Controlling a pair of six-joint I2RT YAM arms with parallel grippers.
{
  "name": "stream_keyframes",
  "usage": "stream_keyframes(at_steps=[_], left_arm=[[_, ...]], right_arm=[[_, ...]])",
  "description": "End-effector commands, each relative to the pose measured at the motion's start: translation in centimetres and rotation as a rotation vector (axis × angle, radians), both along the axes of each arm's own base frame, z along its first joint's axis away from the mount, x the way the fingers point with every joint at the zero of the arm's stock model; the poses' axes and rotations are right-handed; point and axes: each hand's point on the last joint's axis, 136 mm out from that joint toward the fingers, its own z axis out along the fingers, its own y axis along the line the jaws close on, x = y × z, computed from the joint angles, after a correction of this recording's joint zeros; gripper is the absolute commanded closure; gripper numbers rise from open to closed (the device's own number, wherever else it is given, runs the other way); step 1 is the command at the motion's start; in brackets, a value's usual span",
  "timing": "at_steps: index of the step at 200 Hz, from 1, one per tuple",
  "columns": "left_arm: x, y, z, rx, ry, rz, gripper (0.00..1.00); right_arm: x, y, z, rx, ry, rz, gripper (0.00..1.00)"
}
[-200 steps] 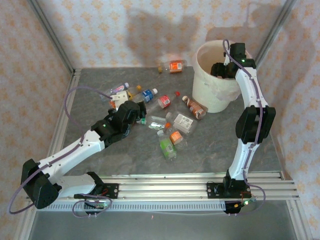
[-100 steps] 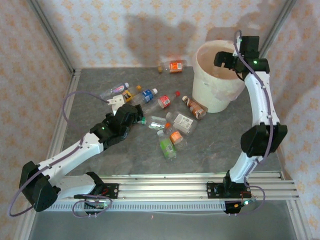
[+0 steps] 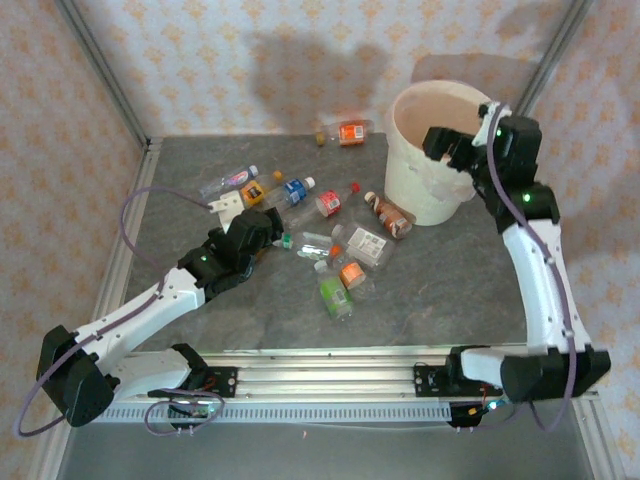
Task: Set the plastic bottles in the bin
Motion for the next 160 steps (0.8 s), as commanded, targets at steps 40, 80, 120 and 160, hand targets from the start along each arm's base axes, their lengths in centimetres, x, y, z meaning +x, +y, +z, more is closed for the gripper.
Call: stream_keyframes(at_steps=[40,80,120,160], left_arm=[[-0.5,2.5,0.8,-0.074,-0.080,0.126,0.00],[-0.8,2.7,0.0,-0.112,-0.081,0.141,0.00],[-0.8,2.9,-0.3,-0.107,-0.075,0.148,0.00],[-0.6,2.9,-0.6,-0.104,-0.069,0.159,0.00]], right_arm=[[-7.2,4.1,-3.8,0.052,0.090,0.142,0.01],[-10.6,5.9,-13.0,-0.023,0.307,0.183,0.01],[-12.4,4.3,-21.6,-0.077,0.527,0.059,0.01],[-13.3,10.0,-24.3,-0.026,0.587,0.331,0.01]])
